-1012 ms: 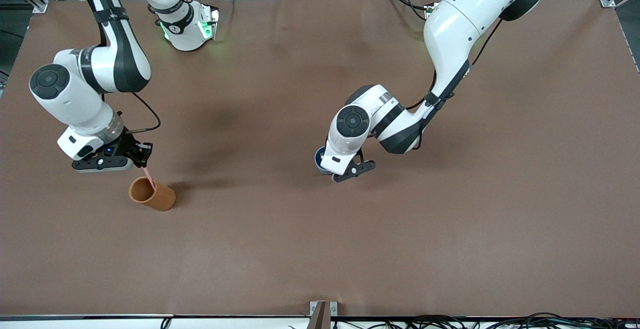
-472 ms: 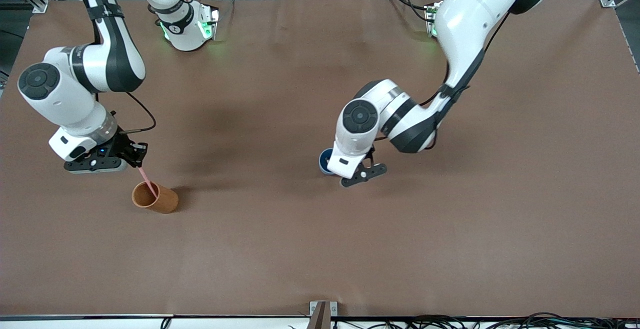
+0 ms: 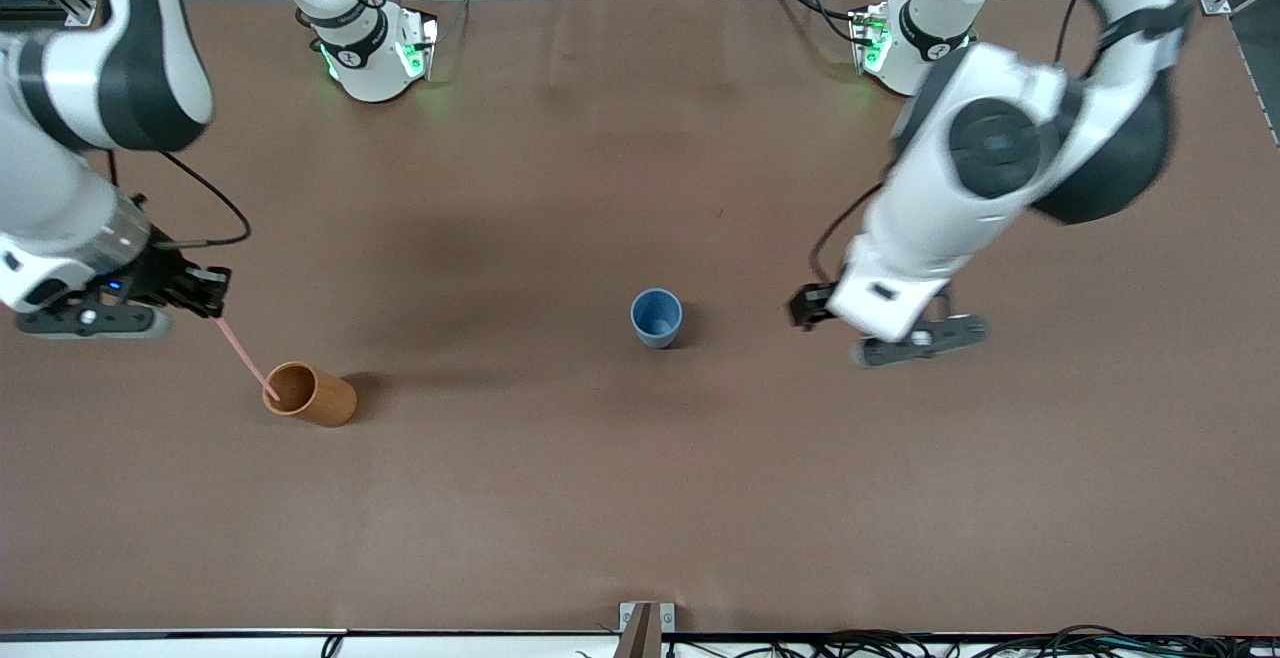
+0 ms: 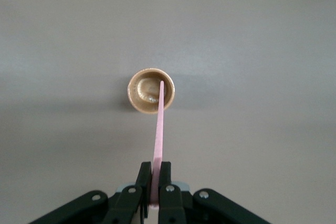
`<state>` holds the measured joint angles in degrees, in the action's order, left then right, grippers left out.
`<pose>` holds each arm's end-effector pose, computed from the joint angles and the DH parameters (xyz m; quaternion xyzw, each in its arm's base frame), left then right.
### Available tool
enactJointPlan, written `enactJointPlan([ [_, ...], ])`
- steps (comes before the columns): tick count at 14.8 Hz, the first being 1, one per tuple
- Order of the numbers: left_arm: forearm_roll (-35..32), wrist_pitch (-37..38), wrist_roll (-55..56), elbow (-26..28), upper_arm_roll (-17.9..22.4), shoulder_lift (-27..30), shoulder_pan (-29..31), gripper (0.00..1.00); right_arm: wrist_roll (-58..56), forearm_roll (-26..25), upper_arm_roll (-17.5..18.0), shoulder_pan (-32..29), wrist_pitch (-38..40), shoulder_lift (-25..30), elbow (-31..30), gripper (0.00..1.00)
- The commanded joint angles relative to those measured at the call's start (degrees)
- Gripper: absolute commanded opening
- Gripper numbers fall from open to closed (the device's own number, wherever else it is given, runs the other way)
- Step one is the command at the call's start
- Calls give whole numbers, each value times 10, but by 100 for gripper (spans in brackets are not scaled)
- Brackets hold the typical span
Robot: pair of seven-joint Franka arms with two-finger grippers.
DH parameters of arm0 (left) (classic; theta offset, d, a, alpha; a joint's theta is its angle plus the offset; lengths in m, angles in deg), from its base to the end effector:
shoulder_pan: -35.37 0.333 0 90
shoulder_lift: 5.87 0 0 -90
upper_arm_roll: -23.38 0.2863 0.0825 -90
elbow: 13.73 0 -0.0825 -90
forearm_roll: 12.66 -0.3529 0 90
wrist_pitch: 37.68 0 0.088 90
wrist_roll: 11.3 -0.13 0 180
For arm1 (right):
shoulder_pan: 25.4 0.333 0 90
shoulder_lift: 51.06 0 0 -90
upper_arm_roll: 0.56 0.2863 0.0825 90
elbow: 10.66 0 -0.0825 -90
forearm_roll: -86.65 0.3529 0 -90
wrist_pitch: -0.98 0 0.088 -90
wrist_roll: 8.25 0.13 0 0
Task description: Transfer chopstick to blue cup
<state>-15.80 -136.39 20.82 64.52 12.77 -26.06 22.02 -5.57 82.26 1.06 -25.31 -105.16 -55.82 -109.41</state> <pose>0.5803 -0.2334 0.4764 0.9973 0.0729 0.0025 0.0066 0.5623 0.0087 0.4837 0.9991 0.0013 0.0243 0.0349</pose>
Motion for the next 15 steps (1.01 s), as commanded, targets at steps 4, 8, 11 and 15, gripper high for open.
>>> enactJointPlan([
  [4, 24, 72, -284, 23, 52, 81, 80, 100, 73, 82, 40, 0, 176, -1, 145, 2],
  [8, 25, 106, -389, 25, 92, 112, 90, 100, 276, 84, 173, -3, 169, -7, 151, 1],
  [11, 26, 110, -355, 35, 90, 129, 88, 100, 400, 82, 259, 1, 135, -61, 188, 1],
  [15, 24, 113, -313, 32, 86, 130, 78, 100, 529, 54, 332, 30, 58, -153, 220, 0],
])
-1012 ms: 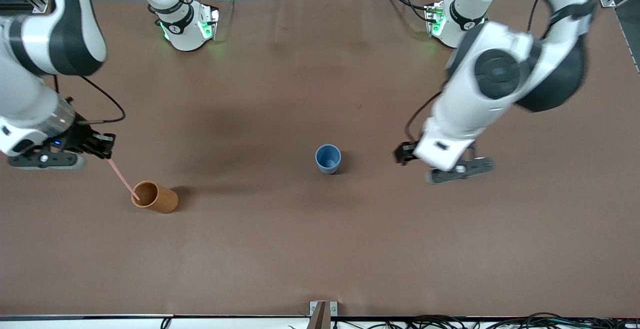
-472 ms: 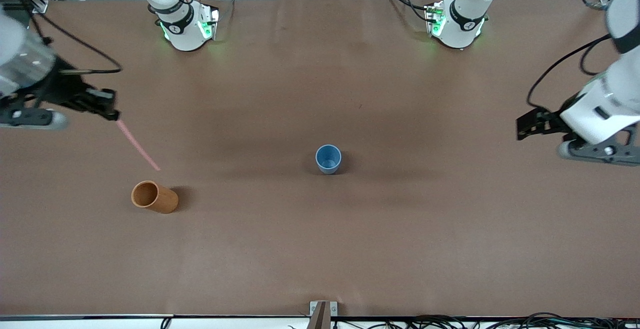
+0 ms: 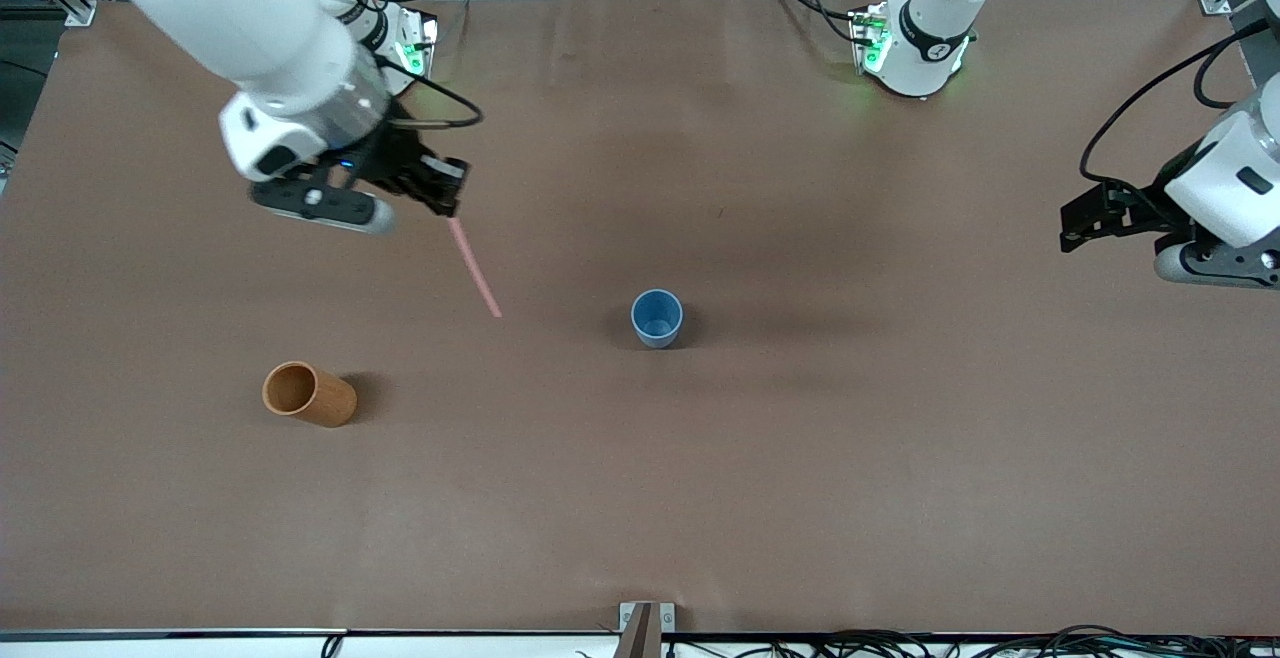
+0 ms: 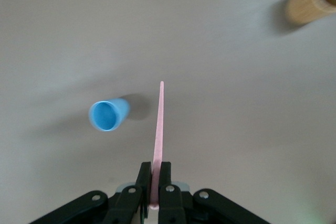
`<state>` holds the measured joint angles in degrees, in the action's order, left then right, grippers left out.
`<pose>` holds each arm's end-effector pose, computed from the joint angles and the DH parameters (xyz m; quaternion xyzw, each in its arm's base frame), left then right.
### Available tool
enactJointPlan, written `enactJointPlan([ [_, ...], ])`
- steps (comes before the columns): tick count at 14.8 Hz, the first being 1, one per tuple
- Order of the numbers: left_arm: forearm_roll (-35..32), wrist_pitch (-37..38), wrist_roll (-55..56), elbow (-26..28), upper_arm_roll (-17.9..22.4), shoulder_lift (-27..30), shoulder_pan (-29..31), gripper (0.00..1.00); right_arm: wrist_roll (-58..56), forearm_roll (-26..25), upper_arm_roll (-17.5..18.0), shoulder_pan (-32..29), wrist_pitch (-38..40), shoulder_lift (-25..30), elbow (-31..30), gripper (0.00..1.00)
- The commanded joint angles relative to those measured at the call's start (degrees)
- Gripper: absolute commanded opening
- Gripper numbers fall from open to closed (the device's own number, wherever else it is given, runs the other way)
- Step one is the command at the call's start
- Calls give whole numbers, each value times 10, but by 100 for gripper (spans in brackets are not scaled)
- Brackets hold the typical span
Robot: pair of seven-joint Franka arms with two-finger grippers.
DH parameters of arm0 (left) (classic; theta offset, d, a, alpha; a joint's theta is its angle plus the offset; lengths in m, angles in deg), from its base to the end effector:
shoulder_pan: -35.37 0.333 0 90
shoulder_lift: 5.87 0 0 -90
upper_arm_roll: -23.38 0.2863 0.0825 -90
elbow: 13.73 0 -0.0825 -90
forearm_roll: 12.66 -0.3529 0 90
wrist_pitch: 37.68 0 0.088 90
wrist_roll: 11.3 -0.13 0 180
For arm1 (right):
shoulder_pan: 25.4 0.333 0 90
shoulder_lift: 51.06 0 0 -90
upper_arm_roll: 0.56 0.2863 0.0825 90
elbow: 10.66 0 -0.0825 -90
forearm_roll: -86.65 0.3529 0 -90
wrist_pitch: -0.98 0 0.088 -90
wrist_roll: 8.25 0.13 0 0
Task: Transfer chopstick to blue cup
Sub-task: 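Lift the pink chopstick with the right gripper and carry it over the blue cup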
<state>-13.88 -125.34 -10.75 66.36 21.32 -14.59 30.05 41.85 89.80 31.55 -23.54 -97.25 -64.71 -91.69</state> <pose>0.5573 -0.0678 0.5616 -0.9982 0.0591 0.0094 0.0086 0.5086 0.3095 0.5414 -0.9832 0.1515 0.0237 0.0994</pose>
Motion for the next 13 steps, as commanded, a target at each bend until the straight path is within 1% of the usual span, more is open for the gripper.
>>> enactJointPlan([
  [1, 9, 2, -19, 13, 0, 17, -1, 100, 81, -35, 43, 18, -41, -79, 44, 0],
  [3, 35, -4, -28, 15, 6, 29, 4, 100, 129, -67, 77, 22, -54, -108, 48, 0],
  [4, 38, -12, -28, 17, 7, 31, 4, 100, 147, -75, 83, 30, -55, -116, 48, 0],
  [6, 39, -14, -28, 25, 7, 38, 6, 100, 183, -76, 84, 50, -63, -128, 48, 0],
  [8, 48, -32, -28, 44, 7, 49, 14, 100, 212, -77, 84, 65, -76, -140, 48, 0],
  [12, 44, -34, -21, 43, 12, 48, 7, 100, 243, -79, 88, 84, -94, -170, 47, 0],
  [13, 42, -35, -18, 45, 12, 49, 5, 100, 243, -89, 88, 89, -101, -175, 47, 0],
])
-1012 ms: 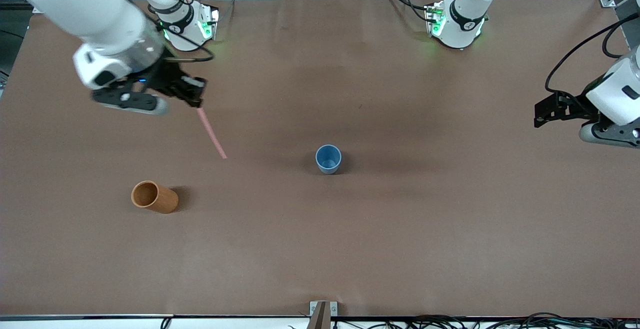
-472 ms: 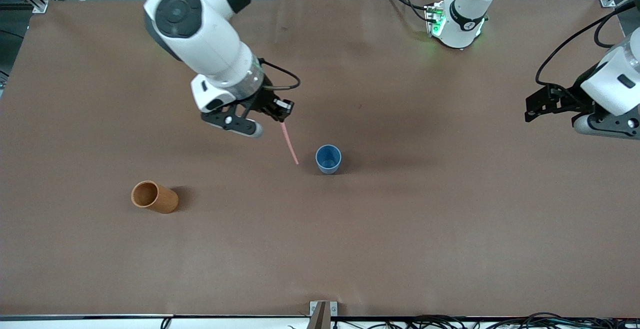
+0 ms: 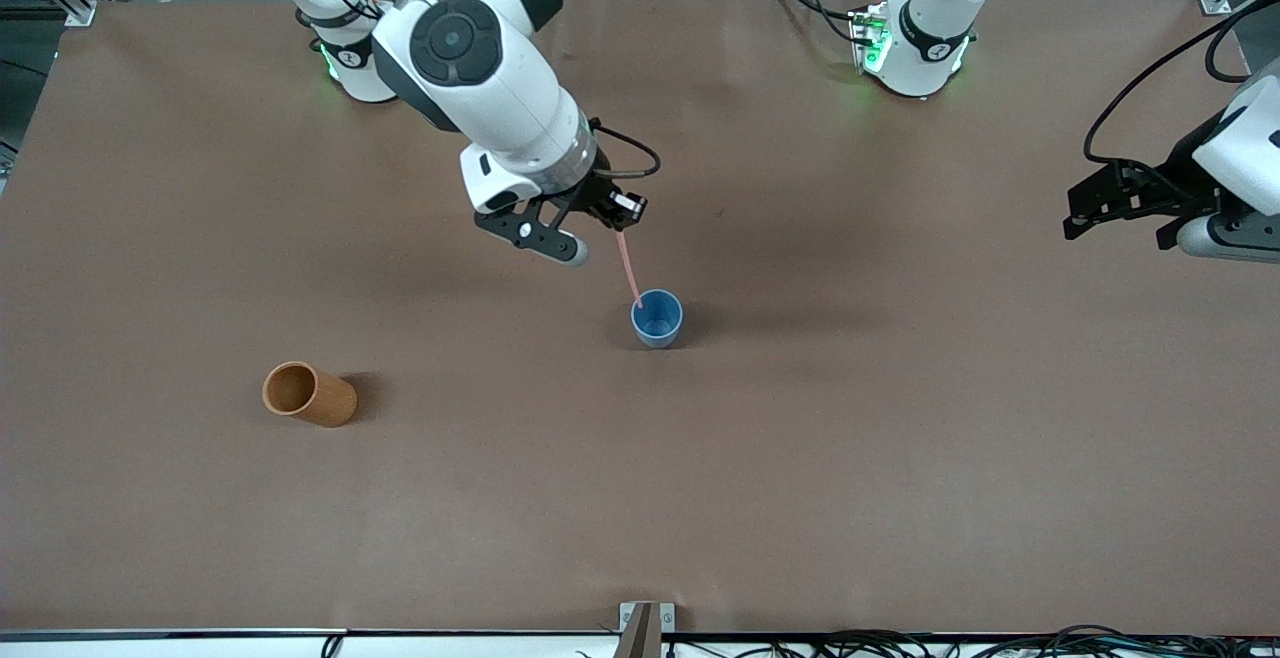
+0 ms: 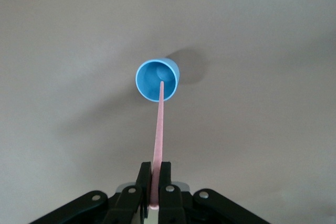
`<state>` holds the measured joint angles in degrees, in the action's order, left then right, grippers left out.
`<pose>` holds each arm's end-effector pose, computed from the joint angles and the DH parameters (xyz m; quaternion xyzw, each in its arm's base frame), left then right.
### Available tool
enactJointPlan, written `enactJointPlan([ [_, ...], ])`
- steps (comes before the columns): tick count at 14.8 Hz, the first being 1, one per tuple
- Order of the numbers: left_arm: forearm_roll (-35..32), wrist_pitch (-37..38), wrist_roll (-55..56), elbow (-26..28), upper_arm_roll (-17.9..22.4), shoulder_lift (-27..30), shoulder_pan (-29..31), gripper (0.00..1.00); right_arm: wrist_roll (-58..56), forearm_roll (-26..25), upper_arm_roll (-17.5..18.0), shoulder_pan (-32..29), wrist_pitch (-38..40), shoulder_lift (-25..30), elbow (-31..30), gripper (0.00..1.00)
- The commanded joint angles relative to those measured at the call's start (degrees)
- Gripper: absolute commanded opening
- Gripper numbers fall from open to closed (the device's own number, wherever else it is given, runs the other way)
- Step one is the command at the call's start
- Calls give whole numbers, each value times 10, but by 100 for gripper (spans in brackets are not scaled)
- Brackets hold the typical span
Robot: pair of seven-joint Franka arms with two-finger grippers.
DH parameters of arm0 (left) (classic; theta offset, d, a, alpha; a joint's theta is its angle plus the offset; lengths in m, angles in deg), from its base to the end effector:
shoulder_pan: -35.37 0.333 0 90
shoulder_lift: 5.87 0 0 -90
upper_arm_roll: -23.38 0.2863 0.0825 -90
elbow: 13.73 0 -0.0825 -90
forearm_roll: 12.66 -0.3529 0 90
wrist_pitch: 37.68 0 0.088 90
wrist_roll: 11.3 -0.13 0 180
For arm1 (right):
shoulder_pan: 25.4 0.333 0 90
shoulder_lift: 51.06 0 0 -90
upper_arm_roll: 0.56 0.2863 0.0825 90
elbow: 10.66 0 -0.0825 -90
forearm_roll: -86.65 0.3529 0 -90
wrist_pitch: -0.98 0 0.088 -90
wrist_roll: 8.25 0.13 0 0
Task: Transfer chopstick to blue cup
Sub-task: 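Lift the pink chopstick with the right gripper and carry it over the blue cup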
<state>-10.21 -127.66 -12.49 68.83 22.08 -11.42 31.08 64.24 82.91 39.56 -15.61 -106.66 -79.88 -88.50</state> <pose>0.5489 -0.0587 0.5772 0.9978 -0.0594 0.0155 0.0231 0.4847 0.4390 0.4542 -0.9639 0.2266 0.0768 0.1168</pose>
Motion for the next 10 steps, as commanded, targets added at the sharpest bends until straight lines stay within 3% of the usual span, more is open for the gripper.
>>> enactJointPlan([
  [1, 5, -12, -4, 25, 4, 19, -5, 100, 19, -39, 8, 11, -14, -25, 11, 0],
  [10, -7, -25, -10, 13, 3, 5, -10, 100, 20, -103, 8, 41, -51, -75, 8, 2],
])
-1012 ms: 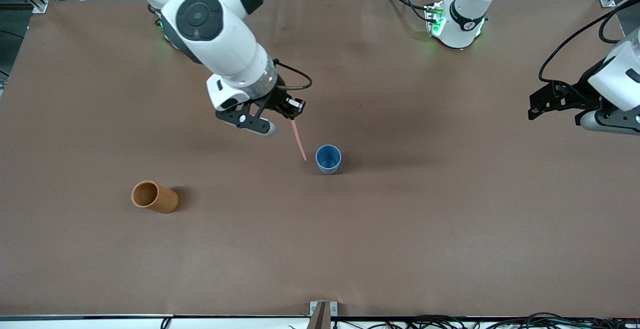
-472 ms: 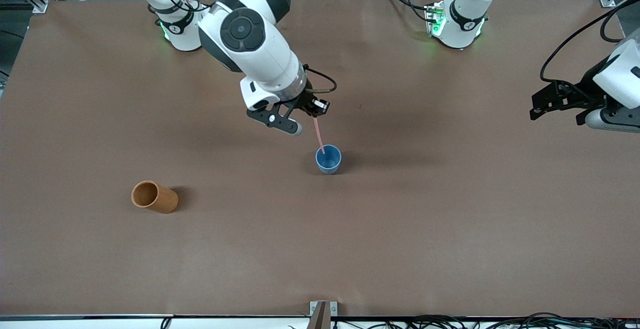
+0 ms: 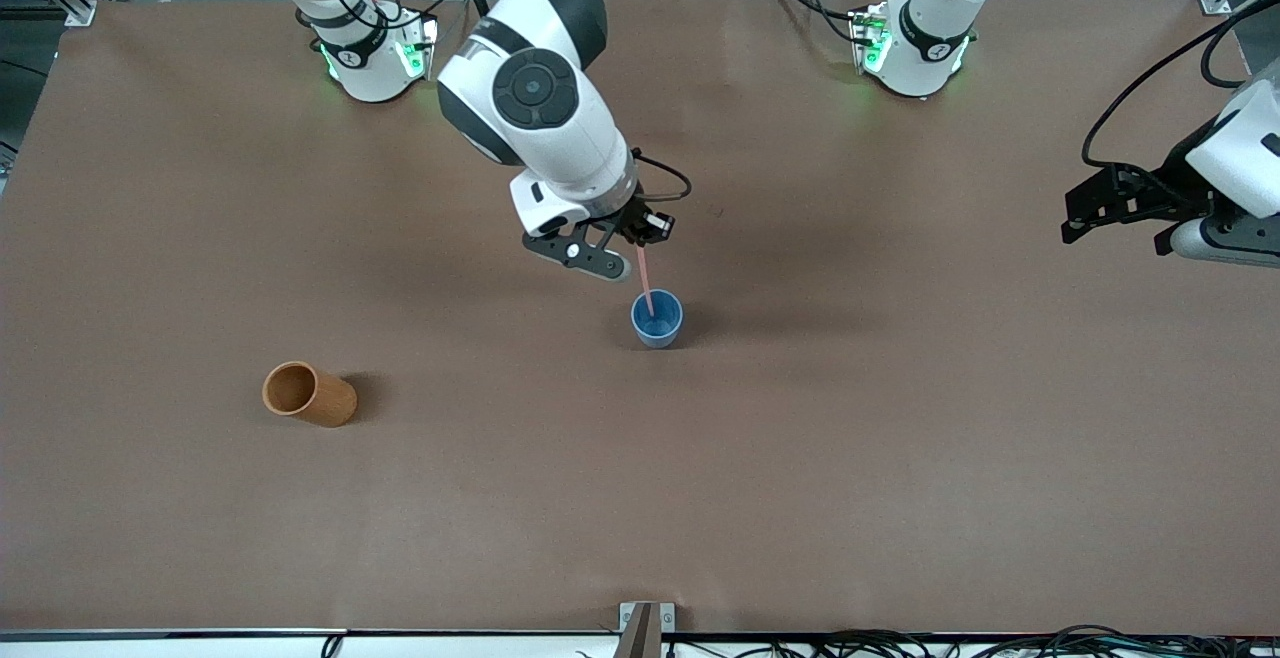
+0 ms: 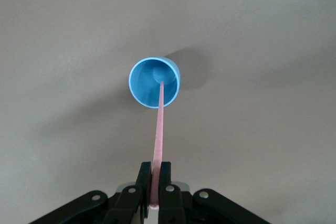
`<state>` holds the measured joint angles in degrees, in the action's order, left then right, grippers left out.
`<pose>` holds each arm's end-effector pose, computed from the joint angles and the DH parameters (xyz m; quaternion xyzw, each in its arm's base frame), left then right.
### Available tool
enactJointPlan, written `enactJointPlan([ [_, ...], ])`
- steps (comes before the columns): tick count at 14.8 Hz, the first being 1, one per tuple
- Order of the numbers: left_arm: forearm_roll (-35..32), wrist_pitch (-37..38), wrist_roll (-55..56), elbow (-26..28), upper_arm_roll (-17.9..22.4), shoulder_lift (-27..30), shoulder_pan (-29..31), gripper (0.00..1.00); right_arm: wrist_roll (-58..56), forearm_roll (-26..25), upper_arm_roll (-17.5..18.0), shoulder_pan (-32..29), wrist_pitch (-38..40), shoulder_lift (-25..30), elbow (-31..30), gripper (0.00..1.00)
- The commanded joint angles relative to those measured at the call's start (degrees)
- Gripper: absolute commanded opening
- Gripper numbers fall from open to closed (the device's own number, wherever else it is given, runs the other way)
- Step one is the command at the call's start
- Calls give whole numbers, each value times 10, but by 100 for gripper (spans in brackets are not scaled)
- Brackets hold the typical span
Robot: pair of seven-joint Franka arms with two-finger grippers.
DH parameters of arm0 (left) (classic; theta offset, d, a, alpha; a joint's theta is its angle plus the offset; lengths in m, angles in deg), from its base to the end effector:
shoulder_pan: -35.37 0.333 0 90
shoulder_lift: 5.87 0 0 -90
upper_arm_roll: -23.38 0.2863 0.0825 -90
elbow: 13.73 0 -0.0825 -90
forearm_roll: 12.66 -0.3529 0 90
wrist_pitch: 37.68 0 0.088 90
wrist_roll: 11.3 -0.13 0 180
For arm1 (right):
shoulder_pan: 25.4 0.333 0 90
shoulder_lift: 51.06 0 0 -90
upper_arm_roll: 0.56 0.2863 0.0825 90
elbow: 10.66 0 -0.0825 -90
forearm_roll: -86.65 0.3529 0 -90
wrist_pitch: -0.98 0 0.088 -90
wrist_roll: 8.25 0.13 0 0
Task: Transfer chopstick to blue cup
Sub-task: 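Lift the pink chopstick with the right gripper and carry it over the blue cup, then lower the chopstick into the blue cup and open the right gripper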
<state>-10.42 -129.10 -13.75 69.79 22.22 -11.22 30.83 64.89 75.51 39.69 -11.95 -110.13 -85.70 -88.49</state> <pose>0.5505 -0.0595 0.5740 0.9970 -0.0709 0.0217 0.0211 0.4789 0.4694 0.4008 -0.9751 0.1930 0.0575 0.0924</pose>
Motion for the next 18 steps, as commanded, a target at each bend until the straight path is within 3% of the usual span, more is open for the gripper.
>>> enactJointPlan([
  [1, -7, -10, 2, -9, 2, -5, -6, 100, 13, -46, 7, 8, -31, -23, 5, 3],
  [3, -6, -10, 2, -12, 2, -7, -3, 100, 13, -73, 7, 14, -40, -33, 1, 6],
  [5, -5, -10, 2, -13, 2, -9, -2, 100, 12, -75, 7, 15, -39, -34, 1, 16],
  [6, -5, -10, 2, -13, 2, -9, -3, 100, 10, -75, 7, 15, -39, -34, 1, 29],
  [8, -4, -10, 1, -12, 2, -8, -1, 100, 9, -77, 7, 13, -39, -31, 2, 86],
  [9, -4, -10, 0, -13, 2, -8, 0, 100, 7, -83, 7, 9, -39, -30, 3, 100],
  [12, -3, -10, -2, -13, 2, -8, 1, 100, -23, -85, 12, -16, -36, -14, 9, 100],
  [15, -3, -10, -6, -13, 2, -8, 1, 100, -109, -78, 12, -63, -7, 50, 8, 100],
  [18, -3, -10, -3, -12, 2, -8, 2, 100, -191, -76, -23, -92, 68, 120, 9, 100],
])
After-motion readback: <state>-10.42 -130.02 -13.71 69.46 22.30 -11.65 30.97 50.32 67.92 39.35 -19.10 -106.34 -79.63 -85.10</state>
